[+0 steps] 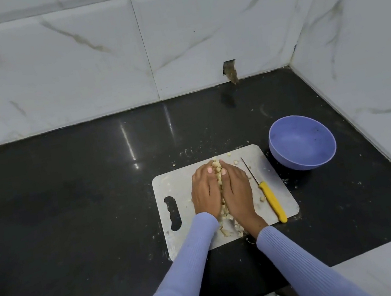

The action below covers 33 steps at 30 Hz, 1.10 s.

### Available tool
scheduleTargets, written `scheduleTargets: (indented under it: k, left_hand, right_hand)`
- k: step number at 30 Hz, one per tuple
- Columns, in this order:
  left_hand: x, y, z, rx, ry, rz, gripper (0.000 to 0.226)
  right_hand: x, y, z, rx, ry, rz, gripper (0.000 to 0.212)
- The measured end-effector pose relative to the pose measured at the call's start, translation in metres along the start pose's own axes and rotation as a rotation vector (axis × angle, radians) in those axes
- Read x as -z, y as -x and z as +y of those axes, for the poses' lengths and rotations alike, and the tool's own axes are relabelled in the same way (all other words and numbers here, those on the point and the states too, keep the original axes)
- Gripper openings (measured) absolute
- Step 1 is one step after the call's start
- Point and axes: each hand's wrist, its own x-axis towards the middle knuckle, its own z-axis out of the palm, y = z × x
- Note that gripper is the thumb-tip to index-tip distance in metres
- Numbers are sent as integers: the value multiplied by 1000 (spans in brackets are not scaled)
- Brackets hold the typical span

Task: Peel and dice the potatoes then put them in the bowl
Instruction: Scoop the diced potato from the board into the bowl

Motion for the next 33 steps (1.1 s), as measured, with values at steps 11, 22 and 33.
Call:
scheduleTargets:
  k: [11,22,33]
  left_hand:
    - [-25,7,29,351,463,229,37]
    - [-33,2,69,615,855,393,39]
    - [-84,-1,147,523,1027,333,38]
  right_hand:
    - [7,-7,-19,-171,-416,129,29]
    - [38,-22,-29,-875,-1340,-49,26]
    - [127,-57,-29,-826,-1467,-122,37]
